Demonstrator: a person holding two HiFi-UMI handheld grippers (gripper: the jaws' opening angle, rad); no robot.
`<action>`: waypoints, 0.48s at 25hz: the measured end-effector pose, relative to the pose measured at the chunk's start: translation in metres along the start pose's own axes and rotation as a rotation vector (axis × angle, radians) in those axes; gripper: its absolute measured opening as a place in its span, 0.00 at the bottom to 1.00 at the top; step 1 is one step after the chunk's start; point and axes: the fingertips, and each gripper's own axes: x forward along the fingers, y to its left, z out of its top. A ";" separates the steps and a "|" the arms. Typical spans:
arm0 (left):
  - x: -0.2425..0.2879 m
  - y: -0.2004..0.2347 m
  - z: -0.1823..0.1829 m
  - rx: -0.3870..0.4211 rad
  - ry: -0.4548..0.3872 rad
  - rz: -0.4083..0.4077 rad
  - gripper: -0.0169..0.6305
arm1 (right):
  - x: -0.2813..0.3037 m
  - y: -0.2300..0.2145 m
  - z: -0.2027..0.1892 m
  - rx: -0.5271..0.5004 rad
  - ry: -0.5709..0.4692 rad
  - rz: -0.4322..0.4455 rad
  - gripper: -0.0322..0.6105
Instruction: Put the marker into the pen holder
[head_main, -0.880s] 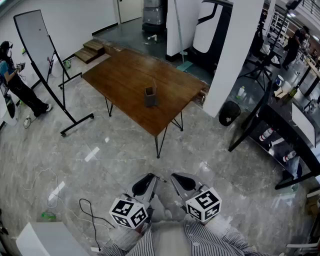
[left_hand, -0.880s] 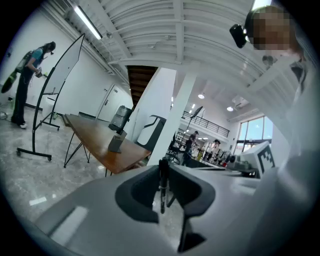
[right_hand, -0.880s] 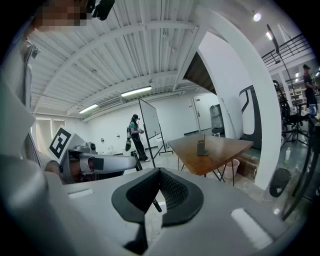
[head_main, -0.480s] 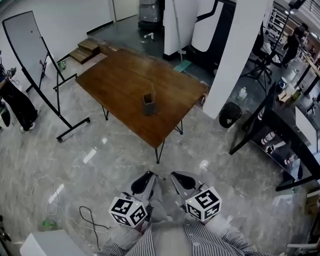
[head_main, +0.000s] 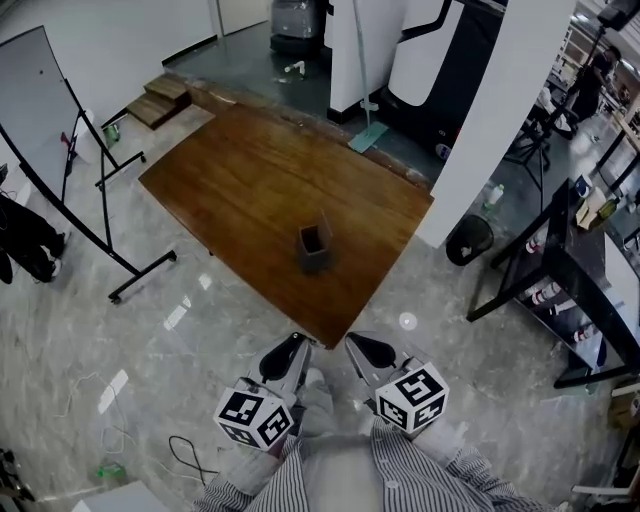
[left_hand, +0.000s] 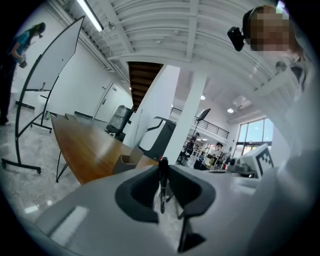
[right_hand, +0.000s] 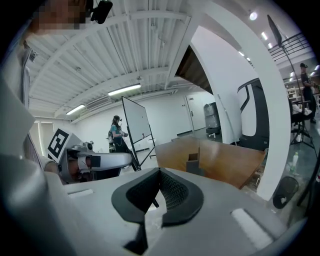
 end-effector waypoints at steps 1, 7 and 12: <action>0.007 0.009 0.007 -0.002 -0.002 -0.003 0.12 | 0.011 -0.004 0.005 0.003 0.003 -0.004 0.05; 0.050 0.043 0.031 0.004 0.028 -0.034 0.12 | 0.051 -0.033 0.022 0.039 0.009 -0.047 0.05; 0.078 0.051 0.027 0.000 0.062 -0.046 0.12 | 0.067 -0.057 0.018 0.076 0.032 -0.059 0.05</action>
